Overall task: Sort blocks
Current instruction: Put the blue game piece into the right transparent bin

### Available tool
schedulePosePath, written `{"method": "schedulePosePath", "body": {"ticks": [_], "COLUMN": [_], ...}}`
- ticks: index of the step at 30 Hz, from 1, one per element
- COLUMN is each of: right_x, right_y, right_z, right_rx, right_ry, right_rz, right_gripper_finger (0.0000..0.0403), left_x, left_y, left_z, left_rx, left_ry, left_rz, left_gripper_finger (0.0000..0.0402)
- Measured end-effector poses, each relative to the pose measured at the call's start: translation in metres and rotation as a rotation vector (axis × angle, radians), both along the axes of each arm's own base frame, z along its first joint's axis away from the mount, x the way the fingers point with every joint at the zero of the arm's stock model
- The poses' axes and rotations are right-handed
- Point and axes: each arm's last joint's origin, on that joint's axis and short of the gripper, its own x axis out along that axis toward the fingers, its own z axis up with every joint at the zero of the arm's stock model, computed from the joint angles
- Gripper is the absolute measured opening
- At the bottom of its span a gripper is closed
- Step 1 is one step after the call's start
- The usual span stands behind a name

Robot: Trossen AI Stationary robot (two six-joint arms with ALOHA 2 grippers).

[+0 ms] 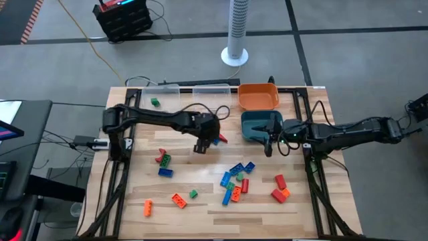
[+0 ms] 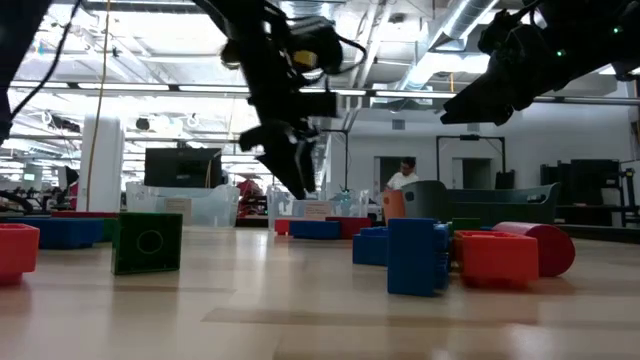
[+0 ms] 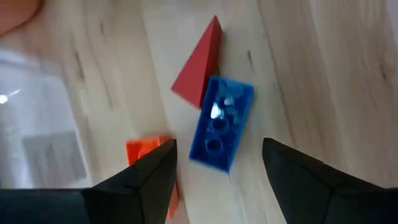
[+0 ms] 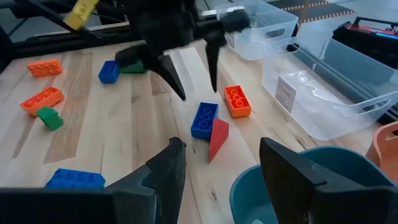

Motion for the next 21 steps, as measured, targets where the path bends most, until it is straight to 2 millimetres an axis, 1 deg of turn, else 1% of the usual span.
{"method": "schedulePosePath", "body": {"ticks": [3, 6, 13, 16, 19, 21], "right_x": [0.0, 0.0, 0.0, 0.0, 0.0, 0.0], "right_y": [0.0, 0.002, 0.008, 0.008, 0.008, 0.008], "right_z": [0.0, -0.001, 0.0, 0.0, 0.0, 0.0], "right_rx": [-0.002, -0.002, -0.002, -0.002, -0.002, -0.002], "right_ry": [0.003, 0.008, 0.005, 0.004, 0.002, -0.001], "right_rz": [0.001, 0.01, 0.044, 0.046, 0.045, 0.045], "right_gripper_finger": [0.021, 0.021, 0.021, 0.021, 0.021, 0.021], "left_x": [0.012, 0.018, 0.021, 0.022, 0.022, 0.022], "left_y": [0.006, 0.011, 0.019, 0.019, 0.016, 0.014], "left_z": [-0.005, -0.014, -0.042, -0.047, -0.048, -0.047], "left_rx": [-0.02, -0.033, -0.079, -0.078, -0.072, -0.064], "left_ry": [0.006, 0.024, 0.101, 0.118, 0.128, 0.13], "left_rz": [-0.026, -0.044, -0.048, -0.051, -0.054, -0.055], "left_gripper_finger": [0.023, 0.023, 0.023, 0.0228, 0.0208, 0.0178]}}
